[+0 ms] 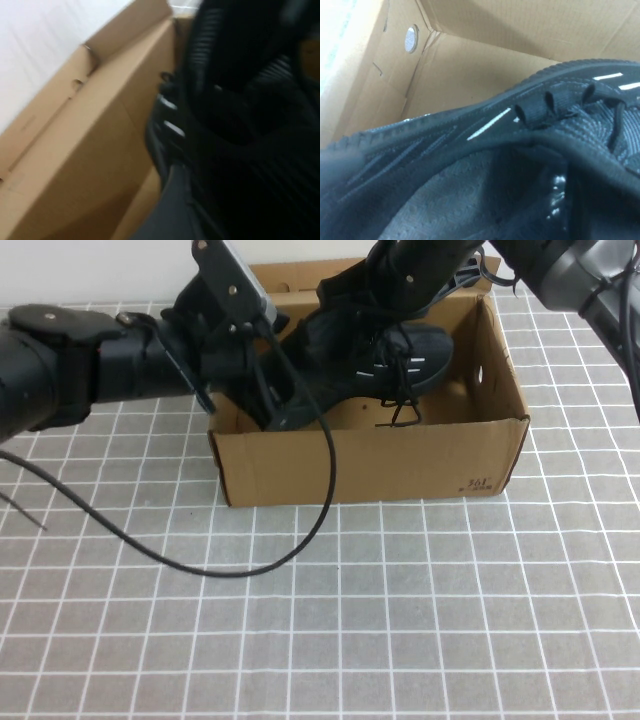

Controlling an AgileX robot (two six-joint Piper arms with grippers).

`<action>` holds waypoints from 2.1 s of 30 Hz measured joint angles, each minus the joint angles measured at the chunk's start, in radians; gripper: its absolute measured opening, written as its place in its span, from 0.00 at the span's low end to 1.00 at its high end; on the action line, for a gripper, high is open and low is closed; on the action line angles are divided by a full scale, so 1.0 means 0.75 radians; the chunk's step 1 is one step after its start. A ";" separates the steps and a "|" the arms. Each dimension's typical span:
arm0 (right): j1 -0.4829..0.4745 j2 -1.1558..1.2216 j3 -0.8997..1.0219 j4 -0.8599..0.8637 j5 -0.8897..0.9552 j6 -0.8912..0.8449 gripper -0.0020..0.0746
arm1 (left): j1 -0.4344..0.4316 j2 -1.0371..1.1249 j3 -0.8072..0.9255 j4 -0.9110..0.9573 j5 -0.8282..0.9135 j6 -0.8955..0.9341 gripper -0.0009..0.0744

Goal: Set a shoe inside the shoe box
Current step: Place the shoe in the shoe box

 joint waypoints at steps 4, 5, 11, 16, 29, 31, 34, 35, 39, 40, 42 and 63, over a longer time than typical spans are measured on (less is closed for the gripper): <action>0.000 0.000 0.000 0.002 0.000 -0.017 0.02 | 0.000 0.036 -0.052 -0.050 -0.009 0.045 0.81; 0.000 0.000 0.000 0.002 0.000 -0.018 0.02 | 0.000 0.044 -0.065 -0.060 -0.006 0.052 0.81; 0.000 0.000 0.000 0.002 0.000 -0.025 0.02 | 0.000 0.124 -0.128 -0.064 0.003 0.085 0.80; 0.000 0.000 0.000 -0.002 -0.005 -0.030 0.02 | 0.000 0.171 -0.160 -0.069 0.014 0.144 0.78; -0.005 0.000 0.000 0.007 -0.050 -0.030 0.02 | -0.007 0.185 -0.177 -0.165 -0.038 0.224 0.22; -0.005 0.000 0.000 0.010 -0.055 -0.030 0.02 | -0.010 0.185 -0.177 -0.168 -0.041 0.235 0.13; -0.008 0.000 0.000 0.010 -0.055 -0.030 0.02 | -0.012 0.185 -0.177 -0.183 -0.044 0.260 0.12; -0.008 0.000 0.000 0.010 -0.055 -0.032 0.03 | -0.012 0.185 -0.177 -0.190 -0.046 0.267 0.12; -0.010 -0.013 0.000 0.036 -0.052 -0.069 0.11 | -0.012 0.185 -0.177 -0.226 -0.082 0.291 0.12; -0.010 -0.024 0.000 0.044 -0.045 -0.076 0.16 | -0.012 0.188 -0.177 -0.246 -0.103 0.302 0.12; -0.008 -0.040 0.000 0.065 -0.026 -0.088 0.26 | -0.012 0.200 -0.177 -0.294 -0.149 0.354 0.12; -0.006 -0.305 0.000 0.033 0.021 -0.236 0.14 | -0.012 0.208 -0.245 -0.343 -0.018 0.360 0.11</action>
